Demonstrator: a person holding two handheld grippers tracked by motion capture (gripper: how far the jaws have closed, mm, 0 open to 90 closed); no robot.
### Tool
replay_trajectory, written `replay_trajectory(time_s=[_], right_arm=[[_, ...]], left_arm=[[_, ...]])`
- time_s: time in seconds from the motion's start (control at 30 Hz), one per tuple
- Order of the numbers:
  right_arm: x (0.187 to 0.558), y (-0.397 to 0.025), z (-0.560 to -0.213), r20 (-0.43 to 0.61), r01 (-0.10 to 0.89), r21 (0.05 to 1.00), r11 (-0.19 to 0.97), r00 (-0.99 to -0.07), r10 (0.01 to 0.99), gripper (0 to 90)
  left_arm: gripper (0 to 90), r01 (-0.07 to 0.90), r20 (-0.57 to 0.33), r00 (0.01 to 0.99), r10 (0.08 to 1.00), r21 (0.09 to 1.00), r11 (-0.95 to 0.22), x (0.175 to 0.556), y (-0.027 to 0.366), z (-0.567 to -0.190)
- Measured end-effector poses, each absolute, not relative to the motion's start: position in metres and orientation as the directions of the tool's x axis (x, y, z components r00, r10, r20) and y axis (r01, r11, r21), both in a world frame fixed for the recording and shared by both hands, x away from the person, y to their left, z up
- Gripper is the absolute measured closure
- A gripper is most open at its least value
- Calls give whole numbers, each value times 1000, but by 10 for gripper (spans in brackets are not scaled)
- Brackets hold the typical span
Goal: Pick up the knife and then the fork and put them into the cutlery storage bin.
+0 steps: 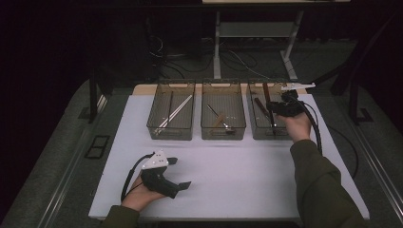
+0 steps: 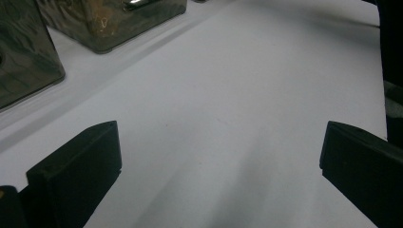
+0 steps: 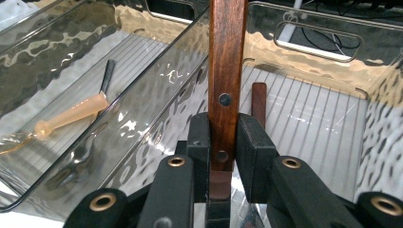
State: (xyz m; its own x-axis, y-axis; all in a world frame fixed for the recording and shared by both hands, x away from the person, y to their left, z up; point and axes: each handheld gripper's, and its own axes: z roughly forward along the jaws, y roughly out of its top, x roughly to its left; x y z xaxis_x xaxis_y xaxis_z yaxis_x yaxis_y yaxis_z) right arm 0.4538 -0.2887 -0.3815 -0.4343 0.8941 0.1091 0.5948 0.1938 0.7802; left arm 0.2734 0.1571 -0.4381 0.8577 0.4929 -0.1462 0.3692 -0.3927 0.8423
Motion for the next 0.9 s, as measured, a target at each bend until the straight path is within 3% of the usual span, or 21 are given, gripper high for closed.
replay_trajectory(time_s=[0.13,0.2,0.47,0.9], right_arm=[[457,-288,-384,119,605,775,184,-425,897,750],[458,-288,-386,123,614,768,181,-419,900,672],[457,-290,-385,138,617,769,168,-417,898,537],[441,-289,-374,171,574,799,178,-502,848,359]], left_arm=[[0,369,-147,859,491,842,-393,273,157,-438],[0,369,-147,859,491,841,-395,273,157,-438],[0,369,-146,859,490,841,-396,273,157,-438],[0,371,-143,858,492,837,-402,274,156,-439]])
